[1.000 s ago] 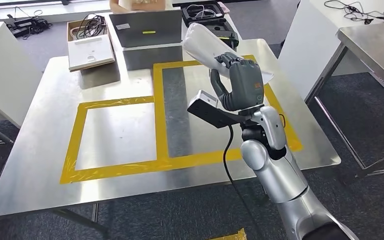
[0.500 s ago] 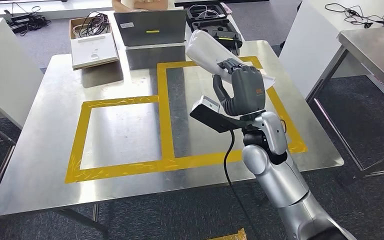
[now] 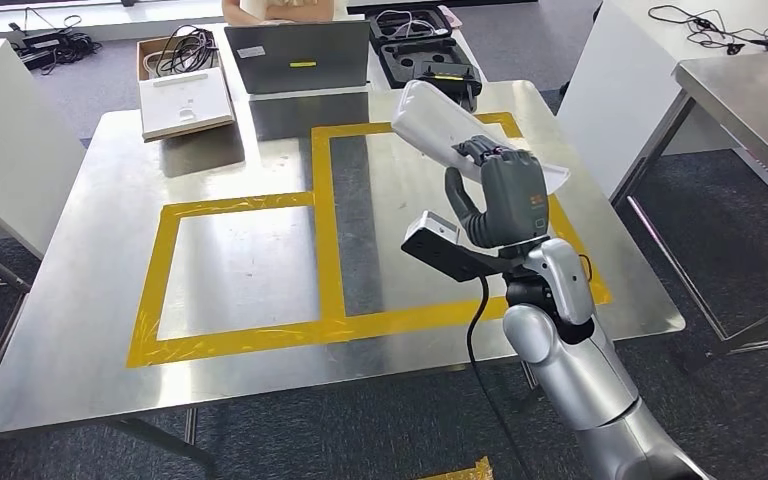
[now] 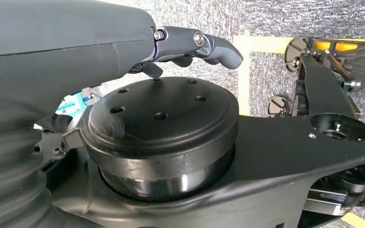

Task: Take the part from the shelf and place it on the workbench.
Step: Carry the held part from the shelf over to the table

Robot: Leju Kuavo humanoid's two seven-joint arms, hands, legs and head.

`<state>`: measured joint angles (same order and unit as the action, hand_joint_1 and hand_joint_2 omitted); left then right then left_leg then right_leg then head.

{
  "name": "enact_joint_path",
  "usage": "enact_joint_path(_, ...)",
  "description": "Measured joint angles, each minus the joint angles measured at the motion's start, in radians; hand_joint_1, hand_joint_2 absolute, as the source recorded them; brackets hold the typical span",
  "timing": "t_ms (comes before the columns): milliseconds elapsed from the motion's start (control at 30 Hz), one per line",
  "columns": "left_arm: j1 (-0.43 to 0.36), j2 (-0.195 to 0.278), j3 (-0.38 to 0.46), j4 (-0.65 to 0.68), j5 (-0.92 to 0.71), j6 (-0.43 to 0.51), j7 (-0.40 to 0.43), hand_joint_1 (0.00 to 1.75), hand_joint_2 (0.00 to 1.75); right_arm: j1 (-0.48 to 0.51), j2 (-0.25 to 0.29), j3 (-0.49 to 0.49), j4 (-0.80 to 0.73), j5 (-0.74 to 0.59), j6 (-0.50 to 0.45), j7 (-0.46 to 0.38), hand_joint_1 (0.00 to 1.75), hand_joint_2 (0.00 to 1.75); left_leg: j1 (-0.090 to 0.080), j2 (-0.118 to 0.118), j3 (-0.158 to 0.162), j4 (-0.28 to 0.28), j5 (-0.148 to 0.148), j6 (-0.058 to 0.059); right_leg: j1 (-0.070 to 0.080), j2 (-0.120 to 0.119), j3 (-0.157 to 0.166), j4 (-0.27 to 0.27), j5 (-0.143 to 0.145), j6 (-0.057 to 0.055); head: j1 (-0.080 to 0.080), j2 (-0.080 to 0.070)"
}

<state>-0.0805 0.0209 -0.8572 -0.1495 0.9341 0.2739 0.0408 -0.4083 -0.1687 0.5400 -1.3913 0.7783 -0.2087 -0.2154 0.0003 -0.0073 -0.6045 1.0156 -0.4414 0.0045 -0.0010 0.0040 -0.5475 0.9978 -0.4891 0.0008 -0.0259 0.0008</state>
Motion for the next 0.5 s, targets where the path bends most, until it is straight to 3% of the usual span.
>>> enact_joint_path(500, 0.000, 0.003, 0.000, 0.000, 0.011, 0.000, -0.020, 0.00, 1.75, -0.039, 0.040, 0.009, 0.005, 0.010, 0.014, 0.039, 1.75, 1.75, 0.000, 0.000, 0.000, 0.000, 0.000, 0.000, 0.000, 0.000, 0.000, 0.000, 0.000, 0.000, 0.000, 0.000)
